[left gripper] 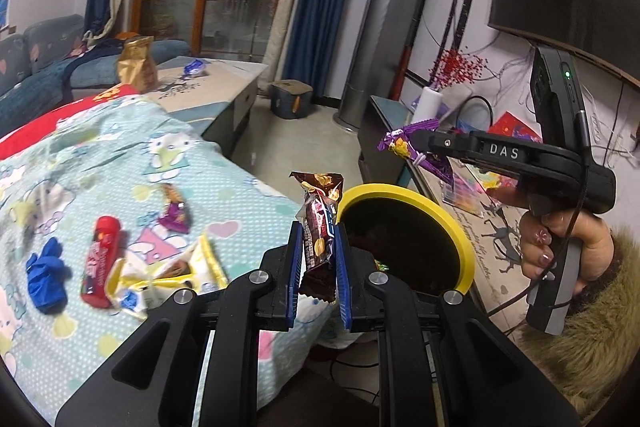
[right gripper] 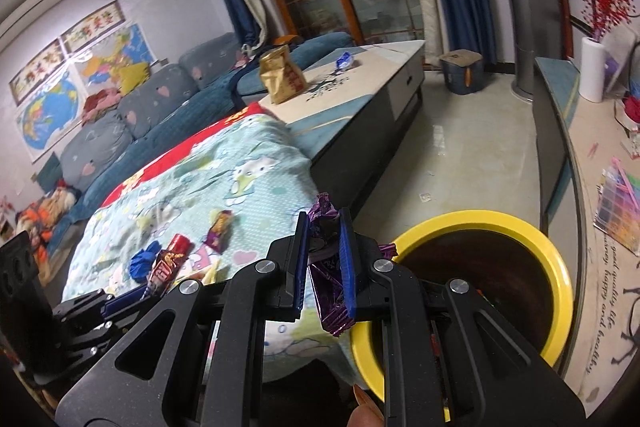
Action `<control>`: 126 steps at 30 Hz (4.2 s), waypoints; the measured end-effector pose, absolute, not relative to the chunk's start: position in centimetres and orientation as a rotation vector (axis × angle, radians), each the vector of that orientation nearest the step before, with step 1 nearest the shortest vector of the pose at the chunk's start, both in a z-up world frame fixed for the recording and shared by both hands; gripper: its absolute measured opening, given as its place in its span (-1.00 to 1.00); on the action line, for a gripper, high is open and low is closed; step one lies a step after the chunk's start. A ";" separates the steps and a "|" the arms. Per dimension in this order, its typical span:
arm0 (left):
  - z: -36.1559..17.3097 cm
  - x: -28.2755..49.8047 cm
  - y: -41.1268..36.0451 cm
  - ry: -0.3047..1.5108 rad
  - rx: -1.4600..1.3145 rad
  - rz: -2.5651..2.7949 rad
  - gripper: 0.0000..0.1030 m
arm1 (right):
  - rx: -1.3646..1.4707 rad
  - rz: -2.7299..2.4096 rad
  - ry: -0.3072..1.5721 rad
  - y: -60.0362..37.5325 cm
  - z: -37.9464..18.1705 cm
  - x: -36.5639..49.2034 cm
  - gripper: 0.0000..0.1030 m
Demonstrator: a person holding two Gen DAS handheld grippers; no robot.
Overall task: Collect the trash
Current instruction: 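Carry the chocolate bar and purple wrapper in both tools over the yellow bin, then open both tools to drop the chocolate bar and purple wrapper into the bin, then move both open tools back over the red tube and yellow wrapper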
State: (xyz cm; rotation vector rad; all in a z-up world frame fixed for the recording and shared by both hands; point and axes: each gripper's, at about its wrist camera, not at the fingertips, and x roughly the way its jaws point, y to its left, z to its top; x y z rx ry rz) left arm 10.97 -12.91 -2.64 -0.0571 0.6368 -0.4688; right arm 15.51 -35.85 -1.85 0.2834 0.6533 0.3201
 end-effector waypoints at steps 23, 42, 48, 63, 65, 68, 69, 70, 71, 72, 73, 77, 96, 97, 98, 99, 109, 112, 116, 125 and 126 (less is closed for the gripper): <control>-5.8 14.1 -21.3 0.687 0.029 -0.617 -0.70 | 0.421 0.151 0.689 -44.5 -5.0 16.6 -0.80; -10.7 15.8 -25.6 0.800 0.019 -0.706 -0.70 | 0.476 0.109 0.777 -47.1 -8.7 17.7 -0.80; -12.2 16.5 -26.9 0.833 0.016 -0.714 -0.68 | 0.497 0.120 0.812 -47.4 -10.0 18.0 -0.74; -9.4 15.5 -24.0 0.691 -0.008 -0.603 0.87 | 0.427 0.067 0.772 -46.3 -9.0 17.3 0.02; -8.7 15.1 -23.2 0.665 0.003 -0.569 0.87 | 0.404 0.078 0.753 -45.6 -8.3 17.2 0.04; -7.1 14.3 -21.4 0.609 0.013 -0.512 0.87 | 0.376 0.097 0.726 -44.6 -7.3 17.0 0.05; -6.7 14.1 -20.8 0.595 0.017 -0.492 0.87 | 0.370 0.107 0.719 -44.1 -6.9 16.8 0.05; -6.3 14.0 -20.4 0.585 0.019 -0.479 0.87 | 0.364 0.117 0.714 -43.7 -6.7 16.8 0.05; -5.9 13.9 -19.9 0.575 0.019 -0.466 0.87 | 0.354 0.131 0.706 -43.1 -6.3 16.7 0.05; -5.5 13.7 -19.3 0.565 0.018 -0.451 0.87 | 0.347 0.141 0.701 -42.7 -6.0 16.6 0.06; -5.1 13.5 -18.6 0.554 0.013 -0.435 0.87 | 0.340 0.151 0.697 -42.3 -5.8 16.6 0.06; -4.1 13.2 -16.9 0.535 -0.013 -0.397 0.87 | 0.302 0.199 0.683 -40.1 -4.9 16.2 0.06; -1.5 11.3 -7.7 0.446 -0.084 -0.168 0.87 | 0.158 0.379 0.675 -31.1 -3.2 14.2 0.21; -1.4 11.2 -7.3 0.444 -0.087 -0.160 0.87 | 0.150 0.389 0.677 -30.7 -3.1 14.1 0.21; -1.4 11.2 -6.8 0.442 -0.092 -0.151 0.87 | 0.144 0.396 0.679 -30.3 -3.1 14.0 0.21; -1.3 11.1 -6.3 0.439 -0.101 -0.141 0.87 | 0.138 0.404 0.680 -29.9 -3.1 13.9 0.21; -1.3 10.5 -2.6 0.430 -0.140 -0.059 0.87 | 0.072 0.483 0.696 -26.0 -3.2 13.2 0.23; -1.7 10.6 -0.9 0.447 -0.159 -0.022 0.87 | 0.052 0.511 0.704 -24.6 -3.5 13.1 0.23; -2.4 10.8 1.3 0.493 -0.192 0.024 0.87 | 0.023 0.552 0.712 -22.5 -3.7 13.0 0.23; -4.8 11.8 4.7 0.590 -0.253 0.026 0.31 | -0.001 0.583 0.780 -18.9 -6.1 14.8 -0.07; -5.2 12.0 4.7 0.605 -0.267 0.011 0.19 | -0.003 0.579 0.794 -18.6 -6.5 15.2 -0.15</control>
